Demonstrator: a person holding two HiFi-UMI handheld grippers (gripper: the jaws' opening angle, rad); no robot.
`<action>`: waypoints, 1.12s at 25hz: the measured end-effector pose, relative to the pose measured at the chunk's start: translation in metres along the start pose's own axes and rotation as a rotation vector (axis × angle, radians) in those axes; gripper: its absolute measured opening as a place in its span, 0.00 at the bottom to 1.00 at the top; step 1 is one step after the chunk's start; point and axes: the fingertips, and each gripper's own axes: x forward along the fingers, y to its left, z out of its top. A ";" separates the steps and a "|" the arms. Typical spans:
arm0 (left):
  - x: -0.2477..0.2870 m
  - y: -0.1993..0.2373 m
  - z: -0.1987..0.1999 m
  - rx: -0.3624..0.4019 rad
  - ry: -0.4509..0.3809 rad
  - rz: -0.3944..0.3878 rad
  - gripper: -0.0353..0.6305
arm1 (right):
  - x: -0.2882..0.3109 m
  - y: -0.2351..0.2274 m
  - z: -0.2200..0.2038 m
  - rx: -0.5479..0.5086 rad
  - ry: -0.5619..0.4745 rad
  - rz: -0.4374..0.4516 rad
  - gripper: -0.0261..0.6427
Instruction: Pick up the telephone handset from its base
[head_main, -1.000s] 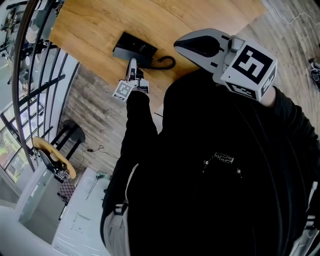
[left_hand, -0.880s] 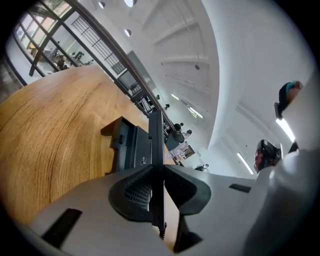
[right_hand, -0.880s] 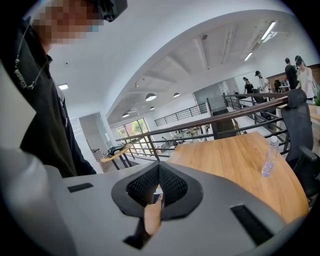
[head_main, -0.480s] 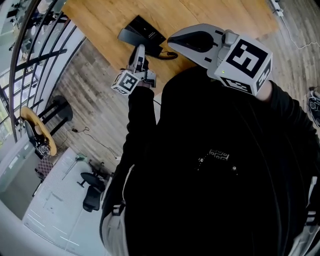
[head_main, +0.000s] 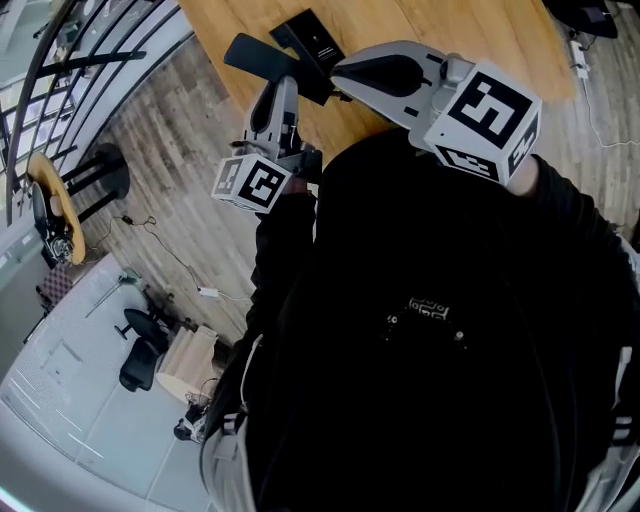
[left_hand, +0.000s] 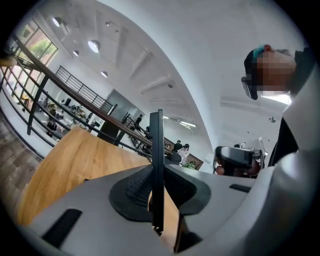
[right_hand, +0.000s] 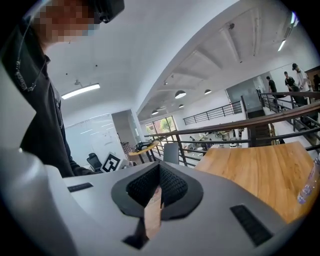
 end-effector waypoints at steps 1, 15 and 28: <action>-0.003 -0.008 0.006 0.010 -0.008 0.003 0.17 | 0.002 0.002 0.000 -0.003 0.000 0.010 0.06; -0.029 -0.053 0.041 0.207 -0.062 0.066 0.17 | 0.011 0.013 0.010 -0.073 -0.047 -0.001 0.06; -0.027 -0.046 0.044 0.186 -0.051 0.058 0.17 | 0.011 0.013 0.015 -0.075 -0.045 -0.011 0.06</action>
